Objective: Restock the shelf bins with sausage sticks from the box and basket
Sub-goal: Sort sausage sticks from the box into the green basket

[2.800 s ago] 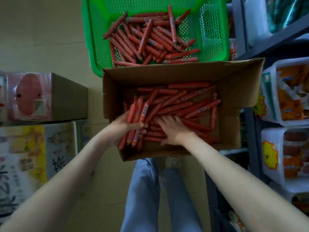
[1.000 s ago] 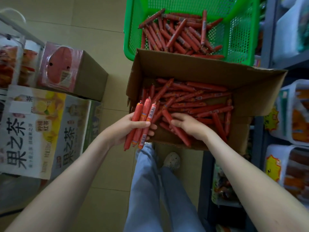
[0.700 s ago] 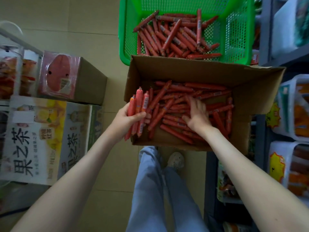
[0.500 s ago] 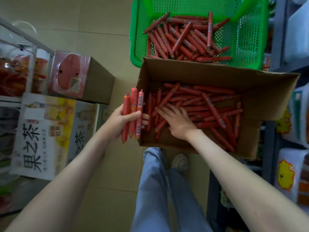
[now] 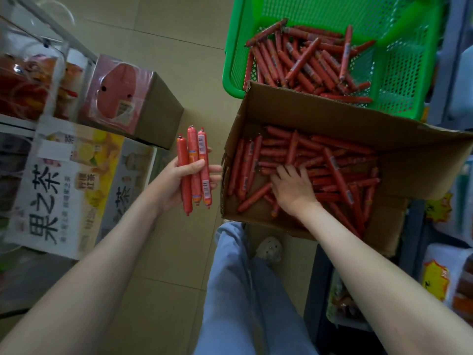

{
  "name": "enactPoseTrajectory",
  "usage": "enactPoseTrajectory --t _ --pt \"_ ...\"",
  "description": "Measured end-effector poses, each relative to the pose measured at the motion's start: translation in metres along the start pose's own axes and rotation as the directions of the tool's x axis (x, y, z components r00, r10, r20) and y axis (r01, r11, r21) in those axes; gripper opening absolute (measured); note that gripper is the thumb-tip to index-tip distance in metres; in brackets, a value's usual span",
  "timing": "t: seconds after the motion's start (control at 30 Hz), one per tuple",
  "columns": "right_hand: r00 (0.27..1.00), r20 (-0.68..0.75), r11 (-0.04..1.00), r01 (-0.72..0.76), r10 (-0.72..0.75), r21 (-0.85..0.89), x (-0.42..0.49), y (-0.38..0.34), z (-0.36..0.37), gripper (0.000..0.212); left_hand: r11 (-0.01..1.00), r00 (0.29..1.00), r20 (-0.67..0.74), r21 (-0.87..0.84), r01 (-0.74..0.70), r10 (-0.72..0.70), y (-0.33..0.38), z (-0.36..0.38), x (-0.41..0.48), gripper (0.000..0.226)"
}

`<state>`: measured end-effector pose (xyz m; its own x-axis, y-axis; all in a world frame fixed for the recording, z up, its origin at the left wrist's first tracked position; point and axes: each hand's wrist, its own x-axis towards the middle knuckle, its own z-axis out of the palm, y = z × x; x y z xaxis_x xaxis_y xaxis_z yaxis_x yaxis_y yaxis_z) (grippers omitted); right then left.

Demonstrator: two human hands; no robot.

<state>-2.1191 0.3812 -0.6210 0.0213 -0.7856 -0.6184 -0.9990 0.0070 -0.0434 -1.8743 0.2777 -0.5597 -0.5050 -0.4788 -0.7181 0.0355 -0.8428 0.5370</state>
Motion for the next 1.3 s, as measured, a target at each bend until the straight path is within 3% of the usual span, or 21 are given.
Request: enactPoseTrajectory --t 0.17,0.3,0.33,0.47,0.63,0.73,0.8,0.87,0.9,0.93,1.0,1.1,1.2,1.3 --pt "0.983 0.068 0.981 -0.166 0.173 -0.101 -0.007 0.017 0.008 0.048 0.999 0.998 0.05 0.008 0.045 -0.045 -0.008 0.006 0.002 0.045" --pt "0.961 0.115 0.964 -0.237 0.251 -0.121 -0.011 0.03 0.021 0.044 0.996 0.993 0.088 -0.02 0.086 -0.084 -0.014 0.006 0.004 0.067" --pt "0.961 0.107 0.963 -0.243 0.255 -0.113 -0.012 0.032 0.022 0.044 0.996 0.992 0.088 -0.019 0.092 -0.09 -0.016 0.006 0.005 0.063" --pt "0.976 0.023 0.976 -0.217 0.217 0.01 -0.013 0.027 0.024 0.053 0.995 0.993 0.066 -0.008 0.097 -0.096 -0.023 0.012 0.007 0.036" --pt "0.992 -0.008 0.965 -0.118 0.123 0.233 -0.005 0.017 0.036 0.057 0.996 0.995 0.053 -0.023 0.087 -0.086 -0.028 0.012 0.013 0.039" --pt "0.983 -0.047 0.885 -0.141 0.18 0.445 0.001 0.01 0.038 0.048 0.998 0.997 0.035 0.006 0.065 -0.065 -0.031 0.013 0.015 0.039" --pt "0.973 -0.014 0.734 -0.165 0.232 0.659 0.005 0.003 0.034 0.036 0.999 0.999 0.006 0.006 0.05 -0.05 -0.032 0.015 0.015 0.037" --pt "0.957 0.0 0.568 -0.172 0.29 0.805 0.009 -0.005 0.027 0.038 0.999 0.999 -0.037 0.005 0.032 -0.031 -0.034 0.016 0.016 0.038" --pt "0.954 -0.041 0.589 -0.148 0.296 0.795 0.012 -0.009 0.023 0.044 1.0 0.998 -0.058 0.0 0.025 -0.025 -0.034 0.016 0.017 0.041" --pt "0.961 -0.108 0.674 -0.096 0.254 0.732 0.016 -0.014 0.017 0.052 1.0 0.997 -0.073 -0.006 0.022 -0.023 -0.034 0.015 0.017 0.044" --pt "0.979 -0.202 0.863 0.066 0.042 0.501 0.024 -0.024 0.006 0.064 1.0 0.996 -0.082 -0.006 0.018 -0.019 -0.033 0.013 0.018 0.046" --pt "0.967 -0.158 0.967 0.221 -0.2 0.128 0.033 -0.04 0.004 0.063 1.0 0.997 -0.078 0.004 0.024 -0.023 -0.031 0.012 0.017 0.047" --pt "0.97 -0.138 0.979 0.201 -0.202 -0.025 0.036 -0.049 0.01 0.053 0.999 0.994 -0.106 -0.011 0.034 -0.035 -0.029 0.013 0.016 0.047" --pt "0.986 -0.118 0.991 0.104 -0.115 -0.089 0.033 -0.039 0.009 0.047 0.999 0.994 -0.098 -0.019 0.048 -0.049 -0.028 0.014 0.014 0.051"
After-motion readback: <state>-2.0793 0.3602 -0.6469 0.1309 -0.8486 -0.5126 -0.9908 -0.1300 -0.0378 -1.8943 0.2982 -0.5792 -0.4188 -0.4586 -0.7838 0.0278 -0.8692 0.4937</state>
